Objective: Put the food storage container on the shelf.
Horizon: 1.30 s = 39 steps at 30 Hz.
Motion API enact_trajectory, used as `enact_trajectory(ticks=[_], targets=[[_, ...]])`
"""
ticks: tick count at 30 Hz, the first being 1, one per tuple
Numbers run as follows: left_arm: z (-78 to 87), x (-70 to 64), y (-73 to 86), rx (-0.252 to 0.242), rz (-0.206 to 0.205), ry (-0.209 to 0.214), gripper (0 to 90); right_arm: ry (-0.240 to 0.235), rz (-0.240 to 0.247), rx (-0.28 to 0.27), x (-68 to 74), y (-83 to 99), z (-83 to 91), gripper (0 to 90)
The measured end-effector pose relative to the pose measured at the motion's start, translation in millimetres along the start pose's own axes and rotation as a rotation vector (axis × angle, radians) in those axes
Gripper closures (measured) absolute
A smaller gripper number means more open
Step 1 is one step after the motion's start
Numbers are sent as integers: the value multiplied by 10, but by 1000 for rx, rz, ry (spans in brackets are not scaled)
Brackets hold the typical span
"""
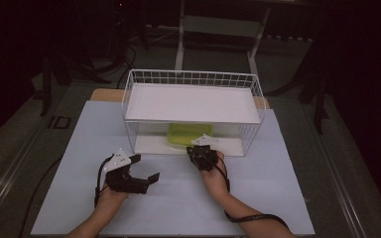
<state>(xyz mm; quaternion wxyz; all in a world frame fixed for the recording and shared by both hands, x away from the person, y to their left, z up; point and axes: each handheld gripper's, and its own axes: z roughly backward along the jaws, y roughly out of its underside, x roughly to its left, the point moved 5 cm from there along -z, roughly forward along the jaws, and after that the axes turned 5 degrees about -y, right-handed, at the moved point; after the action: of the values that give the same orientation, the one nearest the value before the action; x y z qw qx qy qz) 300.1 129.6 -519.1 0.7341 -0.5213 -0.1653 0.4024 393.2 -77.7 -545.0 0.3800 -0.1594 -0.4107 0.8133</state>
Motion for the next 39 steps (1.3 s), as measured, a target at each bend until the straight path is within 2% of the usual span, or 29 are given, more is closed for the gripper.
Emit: enact_trajectory(ticks=[9,21,32,33,38,39], targets=[[-14,-8,21,11,-2,3,7,42,-34,4,-191,-36,-103,900],[-30,2,48,20,-1,5,7,77,-37,-9,-329,-79,-153,900],[-32,-9,52,22,-1,9,7,79,-37,-5,-321,-82,-199,899],[-33,-8,52,22,0,9,7,60,-57,-5,-315,-77,-189,896],[-27,-11,46,20,0,8,7,56,-34,-13,-269,-85,-138,867],[-25,-14,46,20,-2,8,7,40,-42,-15,-246,-84,-104,845]])
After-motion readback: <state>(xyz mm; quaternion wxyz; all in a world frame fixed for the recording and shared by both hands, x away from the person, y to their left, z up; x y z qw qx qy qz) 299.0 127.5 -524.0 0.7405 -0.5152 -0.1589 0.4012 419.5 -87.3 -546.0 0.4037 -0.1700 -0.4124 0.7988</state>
